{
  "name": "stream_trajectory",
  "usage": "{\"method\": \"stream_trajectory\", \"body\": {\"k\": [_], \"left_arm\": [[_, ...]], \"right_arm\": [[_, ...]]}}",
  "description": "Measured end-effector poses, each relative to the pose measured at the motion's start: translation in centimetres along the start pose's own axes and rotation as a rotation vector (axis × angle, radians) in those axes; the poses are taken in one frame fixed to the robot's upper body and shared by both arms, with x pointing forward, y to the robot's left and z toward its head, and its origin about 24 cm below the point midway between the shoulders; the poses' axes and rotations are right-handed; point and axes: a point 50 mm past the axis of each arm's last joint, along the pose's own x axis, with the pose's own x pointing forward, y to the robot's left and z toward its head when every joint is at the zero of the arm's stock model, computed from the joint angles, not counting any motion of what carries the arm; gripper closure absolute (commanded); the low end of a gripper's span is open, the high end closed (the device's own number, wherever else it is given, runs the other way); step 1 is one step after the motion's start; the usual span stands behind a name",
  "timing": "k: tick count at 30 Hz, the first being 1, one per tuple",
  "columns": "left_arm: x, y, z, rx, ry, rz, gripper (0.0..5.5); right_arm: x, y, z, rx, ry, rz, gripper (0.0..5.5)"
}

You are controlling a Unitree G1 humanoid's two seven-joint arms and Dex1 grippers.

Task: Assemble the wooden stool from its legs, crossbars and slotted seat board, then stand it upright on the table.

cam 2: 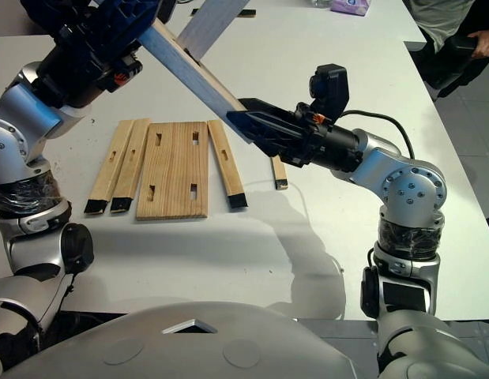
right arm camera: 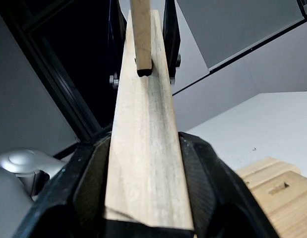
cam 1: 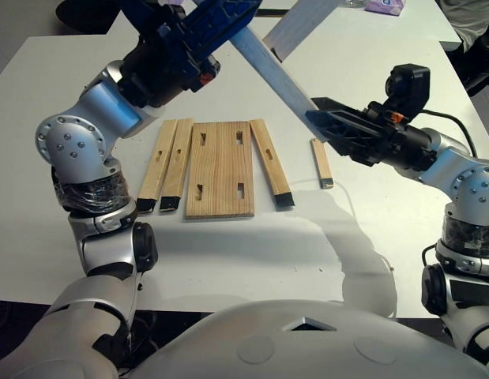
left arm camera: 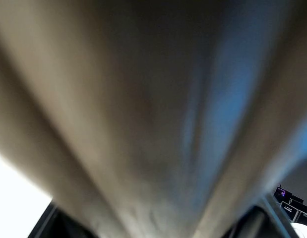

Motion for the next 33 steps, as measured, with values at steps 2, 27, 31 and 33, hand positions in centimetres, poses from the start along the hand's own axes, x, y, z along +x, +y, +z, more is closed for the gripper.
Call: {"method": "stream_trajectory", "body": {"k": [2, 27, 31, 33], "left_arm": [[0.0, 0.0, 0.0, -0.001, 0.0, 0.003, 3.14], [-1.4, 0.6, 0.7, 0.074, 0.021, 0.087, 3.47], [-2.8, 1.9, 1.5, 0.16, 0.048, 0.208, 3.47], [-4.0, 2.5, 2.2, 0.24, 0.087, 0.279, 3.47]], "right_arm": [[0.0, 0.0, 0.1, 0.007, -0.014, -0.001, 3.45], [0.1, -1.0, 0.9, -0.153, -0.041, -0.132, 2.54], [-0.8, -3.3, 0.8, -0.206, -0.074, -0.364, 2.32], [-2.0, -4.2, 0.6, -0.227, -0.083, -0.47, 2.32]]}}
